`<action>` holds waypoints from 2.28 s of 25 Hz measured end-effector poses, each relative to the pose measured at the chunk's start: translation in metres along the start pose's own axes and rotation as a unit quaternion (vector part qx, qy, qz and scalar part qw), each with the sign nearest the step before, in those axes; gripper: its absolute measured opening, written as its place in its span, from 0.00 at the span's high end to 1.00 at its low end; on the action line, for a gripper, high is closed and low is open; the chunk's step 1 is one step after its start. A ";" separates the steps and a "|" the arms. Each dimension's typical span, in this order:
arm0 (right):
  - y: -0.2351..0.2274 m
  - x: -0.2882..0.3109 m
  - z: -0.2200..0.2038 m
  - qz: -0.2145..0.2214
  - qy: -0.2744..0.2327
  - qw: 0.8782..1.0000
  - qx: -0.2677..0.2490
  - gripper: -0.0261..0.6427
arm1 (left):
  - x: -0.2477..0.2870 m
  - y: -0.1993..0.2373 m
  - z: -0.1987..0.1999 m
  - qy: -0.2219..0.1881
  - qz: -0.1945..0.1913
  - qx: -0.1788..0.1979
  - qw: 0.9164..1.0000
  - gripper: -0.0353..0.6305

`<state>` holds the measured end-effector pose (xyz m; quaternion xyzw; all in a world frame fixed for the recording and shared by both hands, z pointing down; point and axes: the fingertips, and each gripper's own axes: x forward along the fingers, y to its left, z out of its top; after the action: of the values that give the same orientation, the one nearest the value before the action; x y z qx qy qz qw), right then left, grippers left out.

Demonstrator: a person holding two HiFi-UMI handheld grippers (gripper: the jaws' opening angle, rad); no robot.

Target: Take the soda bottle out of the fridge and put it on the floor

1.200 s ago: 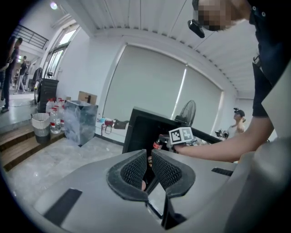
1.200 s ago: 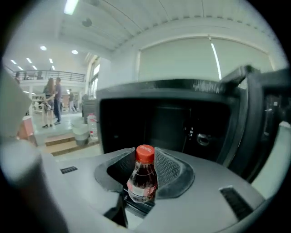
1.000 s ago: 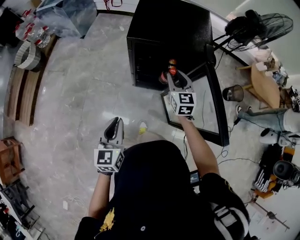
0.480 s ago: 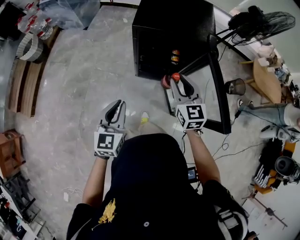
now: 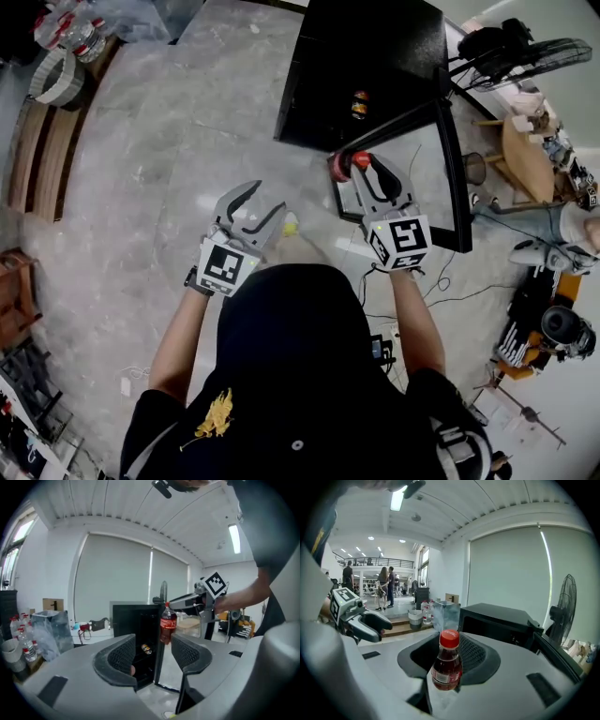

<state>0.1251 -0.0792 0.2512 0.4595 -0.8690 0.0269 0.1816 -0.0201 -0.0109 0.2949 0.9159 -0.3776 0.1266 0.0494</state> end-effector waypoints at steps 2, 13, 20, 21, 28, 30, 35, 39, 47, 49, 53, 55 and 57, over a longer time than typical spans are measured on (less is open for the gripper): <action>0.017 -0.003 0.014 0.017 -0.003 1.000 -0.010 0.79 | 0.004 -0.007 -0.006 0.009 -0.035 0.015 0.999 0.49; 0.097 -0.004 0.060 0.070 -0.013 0.997 -0.016 0.79 | 0.031 -0.022 -0.001 -0.023 -0.064 0.065 0.996 0.40; 0.115 0.005 0.054 0.094 0.007 0.995 -0.041 0.79 | 0.044 -0.016 0.003 -0.038 -0.054 0.073 0.995 0.41; 0.116 0.008 0.050 0.097 0.012 0.994 -0.047 0.79 | 0.046 -0.016 0.000 -0.036 -0.054 0.077 0.995 0.41; 0.117 0.032 0.016 0.106 0.047 0.992 -0.053 0.79 | 0.062 -0.013 -0.038 -0.032 -0.058 0.075 0.995 0.52; 0.117 0.043 0.001 0.112 0.060 0.990 -0.054 0.79 | 0.068 -0.010 -0.054 -0.028 -0.059 0.070 0.995 0.53; 0.118 0.069 -0.039 0.138 0.102 0.983 -0.058 0.78 | 0.082 0.002 -0.093 -0.021 -0.062 0.070 0.995 0.53; 0.119 0.095 -0.086 0.168 0.156 0.972 -0.054 0.78 | 0.100 0.009 -0.140 -0.012 -0.069 0.072 0.995 0.53; 0.127 0.150 -0.188 0.208 0.221 0.952 -0.036 0.78 | 0.135 0.020 -0.246 0.018 -0.052 0.052 0.997 0.53; 0.129 0.167 -0.216 0.213 0.232 0.949 -0.033 0.78 | 0.146 0.026 -0.275 0.024 -0.051 0.056 0.997 0.53; 0.131 0.192 -0.265 0.197 0.240 0.950 -0.040 0.78 | 0.170 0.030 -0.327 0.036 -0.049 0.055 0.997 0.53; 0.132 0.204 -0.288 0.181 0.242 0.952 -0.052 0.79 | 0.184 0.035 -0.351 0.039 -0.047 0.053 0.997 0.53; 0.134 0.217 -0.312 0.170 0.246 0.952 -0.059 0.79 | 0.195 0.041 -0.380 0.043 -0.038 0.045 0.997 0.53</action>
<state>-0.0036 -0.1065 0.6323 0.2728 -0.8624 0.1185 0.4096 0.0100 -0.1014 0.7129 0.9247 -0.3337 0.1809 0.0296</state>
